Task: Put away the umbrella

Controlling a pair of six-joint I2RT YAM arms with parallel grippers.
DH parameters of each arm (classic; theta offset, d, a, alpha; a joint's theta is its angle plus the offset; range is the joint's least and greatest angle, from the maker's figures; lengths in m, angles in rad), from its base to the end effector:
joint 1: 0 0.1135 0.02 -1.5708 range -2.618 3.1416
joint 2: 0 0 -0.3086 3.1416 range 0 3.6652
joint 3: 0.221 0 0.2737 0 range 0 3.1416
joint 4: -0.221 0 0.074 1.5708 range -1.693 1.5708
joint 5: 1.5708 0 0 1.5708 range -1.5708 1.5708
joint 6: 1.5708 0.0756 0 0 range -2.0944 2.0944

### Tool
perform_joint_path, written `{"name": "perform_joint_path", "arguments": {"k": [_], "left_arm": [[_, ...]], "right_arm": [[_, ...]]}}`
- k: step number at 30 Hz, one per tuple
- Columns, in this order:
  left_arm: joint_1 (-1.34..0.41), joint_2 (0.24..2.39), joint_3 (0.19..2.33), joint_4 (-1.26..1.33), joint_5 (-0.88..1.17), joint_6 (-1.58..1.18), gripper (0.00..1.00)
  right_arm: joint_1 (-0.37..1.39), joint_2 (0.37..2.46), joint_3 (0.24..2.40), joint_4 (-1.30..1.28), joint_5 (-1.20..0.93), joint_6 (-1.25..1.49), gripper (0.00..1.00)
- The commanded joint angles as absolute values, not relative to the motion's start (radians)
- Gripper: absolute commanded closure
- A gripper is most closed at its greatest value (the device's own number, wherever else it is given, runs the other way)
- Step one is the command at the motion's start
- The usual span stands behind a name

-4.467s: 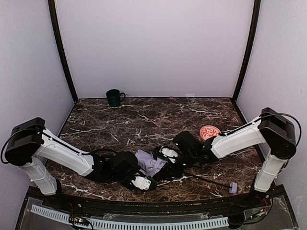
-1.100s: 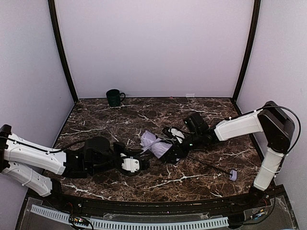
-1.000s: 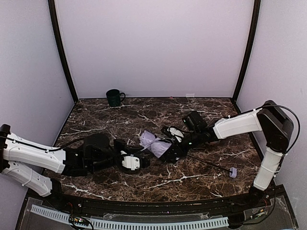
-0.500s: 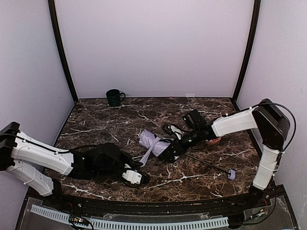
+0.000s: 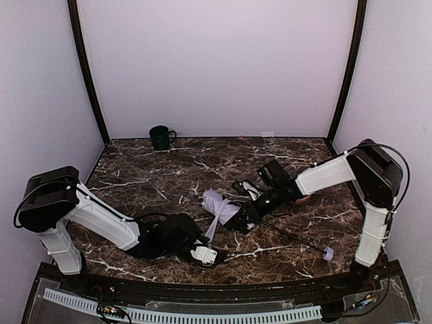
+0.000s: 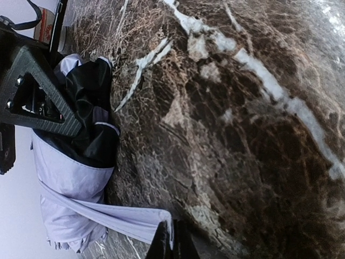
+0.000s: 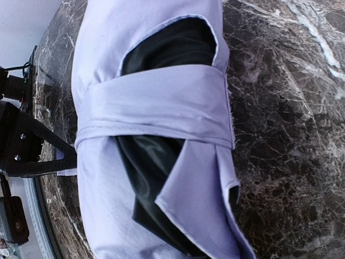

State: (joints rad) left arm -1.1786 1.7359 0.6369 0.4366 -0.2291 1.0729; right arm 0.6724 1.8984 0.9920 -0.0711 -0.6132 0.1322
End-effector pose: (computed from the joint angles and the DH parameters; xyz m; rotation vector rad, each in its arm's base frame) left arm 0.1542 -0.3279 0.1165 1.9471 1.0666 0.1975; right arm 0.2914 0.2876 0.1198 -0.9467 2.4658 1.0805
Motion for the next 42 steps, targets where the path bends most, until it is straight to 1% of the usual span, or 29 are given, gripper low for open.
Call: {"name": "perform_joint_path", "arguments": {"k": [1,3,8,12,13,14,16,22,26,29,32,34,36,42], "left_arm": [[-1.206,1.805,0.621,0.283,-0.163,1.070,1.00],[-1.205,1.819,0.628,0.277,-0.163,1.067,1.00],[-1.203,1.824,0.631,0.261,-0.175,1.072,1.00],[-1.203,1.838,0.643,0.247,-0.181,1.077,1.00],[-1.203,1.838,0.645,0.244,-0.181,1.077,1.00],[-1.203,1.838,0.646,0.240,-0.182,1.077,1.00],[-1.202,1.839,0.648,0.239,-0.182,1.078,1.00],[-1.203,1.839,0.650,0.235,-0.186,1.078,1.00],[-1.202,1.840,0.655,0.229,-0.187,1.080,1.00],[-1.201,1.841,0.655,0.227,-0.188,1.080,1.00],[-1.203,1.841,0.655,0.226,-0.189,1.079,1.00],[-1.203,1.840,0.655,0.224,-0.190,1.080,1.00],[-1.203,1.839,0.655,0.218,-0.192,1.081,1.00],[-1.203,1.839,0.655,0.213,-0.192,1.081,1.00]], "right_arm": [[0.649,1.904,1.019,-0.100,-0.353,0.187,0.65],[0.662,1.874,1.003,-0.108,-0.347,0.177,0.59],[0.689,1.822,0.965,-0.137,-0.376,0.143,0.49],[0.695,1.789,0.949,-0.158,-0.382,0.112,0.35],[0.696,1.778,0.946,-0.160,-0.377,0.104,0.31],[0.695,1.768,0.943,-0.162,-0.375,0.095,0.23],[0.696,1.750,0.944,-0.174,-0.398,0.068,0.02],[0.725,1.675,1.004,-0.296,-0.346,-0.088,0.00],[0.740,1.637,1.058,-0.295,-0.286,-0.233,0.00],[0.761,1.688,1.158,-0.332,-0.280,-0.350,0.00],[0.793,1.792,1.281,-0.424,-0.284,-0.480,0.01],[0.805,1.832,1.319,-0.453,-0.311,-0.574,0.00],[0.810,1.837,1.305,-0.441,-0.346,-0.666,0.00],[0.842,1.813,1.206,-0.313,-0.325,-0.861,0.00]]}}
